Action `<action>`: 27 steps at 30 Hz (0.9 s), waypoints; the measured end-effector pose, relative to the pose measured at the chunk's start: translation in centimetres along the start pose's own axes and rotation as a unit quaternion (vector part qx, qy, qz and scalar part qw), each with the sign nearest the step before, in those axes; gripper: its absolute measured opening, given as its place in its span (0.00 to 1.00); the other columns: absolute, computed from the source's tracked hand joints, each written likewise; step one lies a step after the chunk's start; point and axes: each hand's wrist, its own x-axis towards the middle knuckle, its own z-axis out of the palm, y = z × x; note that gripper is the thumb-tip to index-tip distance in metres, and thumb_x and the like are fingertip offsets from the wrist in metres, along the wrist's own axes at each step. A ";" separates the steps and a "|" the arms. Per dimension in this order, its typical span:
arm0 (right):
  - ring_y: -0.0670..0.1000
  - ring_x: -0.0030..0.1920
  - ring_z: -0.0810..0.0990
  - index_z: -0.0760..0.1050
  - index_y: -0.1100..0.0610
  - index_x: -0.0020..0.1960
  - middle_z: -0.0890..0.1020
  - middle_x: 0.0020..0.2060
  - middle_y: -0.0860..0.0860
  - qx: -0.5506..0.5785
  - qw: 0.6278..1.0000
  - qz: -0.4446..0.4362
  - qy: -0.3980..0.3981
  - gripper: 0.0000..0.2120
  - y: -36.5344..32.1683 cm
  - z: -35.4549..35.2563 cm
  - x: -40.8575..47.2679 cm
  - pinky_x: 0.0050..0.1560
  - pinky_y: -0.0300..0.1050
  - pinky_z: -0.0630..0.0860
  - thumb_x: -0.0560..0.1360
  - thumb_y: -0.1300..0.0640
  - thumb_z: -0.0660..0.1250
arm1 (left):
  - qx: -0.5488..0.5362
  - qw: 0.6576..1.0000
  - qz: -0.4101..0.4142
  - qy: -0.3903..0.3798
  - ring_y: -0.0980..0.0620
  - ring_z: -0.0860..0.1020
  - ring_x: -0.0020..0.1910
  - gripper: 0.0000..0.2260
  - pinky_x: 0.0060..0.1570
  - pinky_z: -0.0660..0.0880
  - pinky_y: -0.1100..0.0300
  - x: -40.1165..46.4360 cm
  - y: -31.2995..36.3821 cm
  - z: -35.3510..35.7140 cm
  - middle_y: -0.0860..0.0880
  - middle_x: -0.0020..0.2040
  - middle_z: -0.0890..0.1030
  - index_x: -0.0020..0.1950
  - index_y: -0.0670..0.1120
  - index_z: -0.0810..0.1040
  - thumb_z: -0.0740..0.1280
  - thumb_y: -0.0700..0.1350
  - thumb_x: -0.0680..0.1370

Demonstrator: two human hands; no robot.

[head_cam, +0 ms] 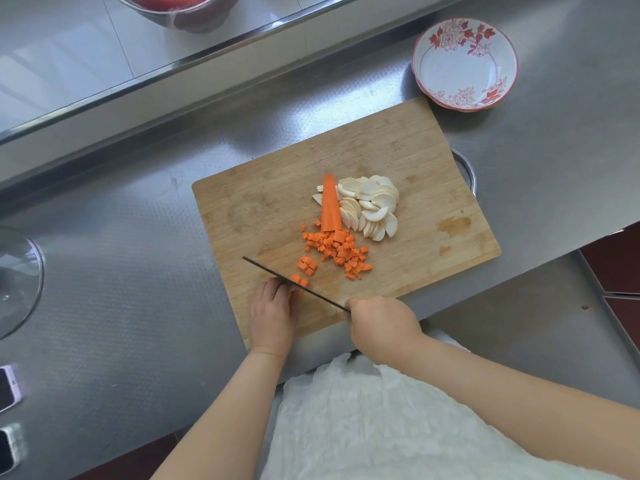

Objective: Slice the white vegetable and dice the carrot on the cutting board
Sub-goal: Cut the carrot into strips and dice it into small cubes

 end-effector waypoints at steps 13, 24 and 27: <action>0.55 0.45 0.76 0.75 0.59 0.56 0.80 0.51 0.55 0.022 0.994 0.069 -0.084 0.12 -0.5 -0.5 0.8 0.39 0.45 0.68 0.76 0.66 0.57 | -0.044 0.998 -0.016 -0.033 0.48 0.75 0.42 0.11 0.34 0.73 0.57 0.0 -0.8 0.6 0.45 0.42 0.80 0.42 0.41 0.82 0.64 0.46 0.75; 0.56 0.40 0.79 0.76 0.58 0.50 0.80 0.40 0.54 0.111 0.992 0.060 -0.016 0.10 0.8 0.5 0.8 0.34 0.45 0.72 0.80 0.54 0.58 | -0.070 0.997 -0.020 -0.041 0.52 0.74 0.42 0.12 0.36 0.71 0.59 -0.1 -0.8 -0.2 0.48 0.42 0.79 0.43 0.43 0.83 0.64 0.49 0.77; 0.56 0.39 0.78 0.76 0.55 0.52 0.81 0.41 0.54 0.059 0.998 0.019 0.011 0.09 0.6 0.6 0.5 0.30 0.43 0.68 0.79 0.58 0.57 | -0.068 0.997 -0.010 -0.043 0.48 0.77 0.41 0.12 0.34 0.73 0.58 -0.4 -0.9 -0.2 0.47 0.43 0.80 0.43 0.42 0.83 0.64 0.49 0.77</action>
